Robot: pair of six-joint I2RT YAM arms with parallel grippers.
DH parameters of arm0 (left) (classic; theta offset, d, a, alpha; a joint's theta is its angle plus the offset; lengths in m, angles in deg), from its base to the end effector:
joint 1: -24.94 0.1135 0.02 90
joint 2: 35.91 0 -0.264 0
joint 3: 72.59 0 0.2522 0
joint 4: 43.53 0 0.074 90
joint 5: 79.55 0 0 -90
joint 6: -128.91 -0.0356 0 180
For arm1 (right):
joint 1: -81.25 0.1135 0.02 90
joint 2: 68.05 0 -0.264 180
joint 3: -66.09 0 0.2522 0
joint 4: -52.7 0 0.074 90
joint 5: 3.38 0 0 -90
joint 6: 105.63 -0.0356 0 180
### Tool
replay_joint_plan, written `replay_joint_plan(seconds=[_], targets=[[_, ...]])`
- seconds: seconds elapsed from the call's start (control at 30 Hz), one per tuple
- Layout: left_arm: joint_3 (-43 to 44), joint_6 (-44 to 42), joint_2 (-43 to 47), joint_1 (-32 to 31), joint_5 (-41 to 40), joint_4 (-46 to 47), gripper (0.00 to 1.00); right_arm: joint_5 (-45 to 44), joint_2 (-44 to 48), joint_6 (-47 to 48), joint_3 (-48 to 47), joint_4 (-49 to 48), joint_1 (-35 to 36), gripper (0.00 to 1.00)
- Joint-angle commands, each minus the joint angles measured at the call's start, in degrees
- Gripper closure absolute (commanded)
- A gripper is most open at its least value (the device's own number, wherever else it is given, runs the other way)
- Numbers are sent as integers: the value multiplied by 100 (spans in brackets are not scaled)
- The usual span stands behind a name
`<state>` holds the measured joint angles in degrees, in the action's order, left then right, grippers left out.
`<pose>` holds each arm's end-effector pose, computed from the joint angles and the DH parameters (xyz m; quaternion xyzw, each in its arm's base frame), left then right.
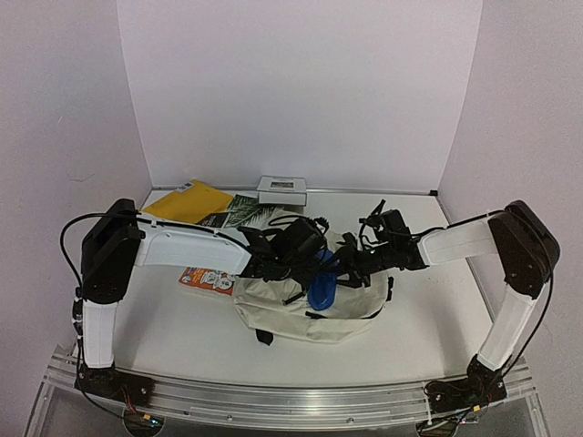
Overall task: Pack the student bag
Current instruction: Place the stationery in the student bag.
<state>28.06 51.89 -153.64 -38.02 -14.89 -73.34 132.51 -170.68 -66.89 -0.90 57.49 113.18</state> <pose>0.2211 -0.3997 0.1956 0.3103 0.8565 -0.0597 0.4081 0.2902 0.2110 0.1601 -0.0207 0.8516 0.5210 0.0537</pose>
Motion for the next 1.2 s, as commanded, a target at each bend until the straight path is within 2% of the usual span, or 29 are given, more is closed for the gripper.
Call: replay_joint_plan(seconds=[0.0,0.3,0.43,0.7,0.9,1.07,1.17], targets=[[-272,-165,641,16,14,622,100,364,-420,90,-446,-123,53,61],[103,52,406,73,-22,203,100,702,-568,225,-558,-62,439,61],[-311,-25,679,73,356,688,100,587,-814,281,-724,-59,456,61],[-1120,127,1310,73,1007,1069,100,366,-1274,490,-1419,-61,240,60],[-1138,506,1422,173,1232,811,100,-136,-1286,637,-1545,-216,80,59],[-1113,1005,1378,395,1723,774,100,-356,-1166,-237,-1142,-1628,78,59],[-1150,1374,1363,570,2058,1013,100,-672,-1098,-1204,-591,-3375,99,59]])
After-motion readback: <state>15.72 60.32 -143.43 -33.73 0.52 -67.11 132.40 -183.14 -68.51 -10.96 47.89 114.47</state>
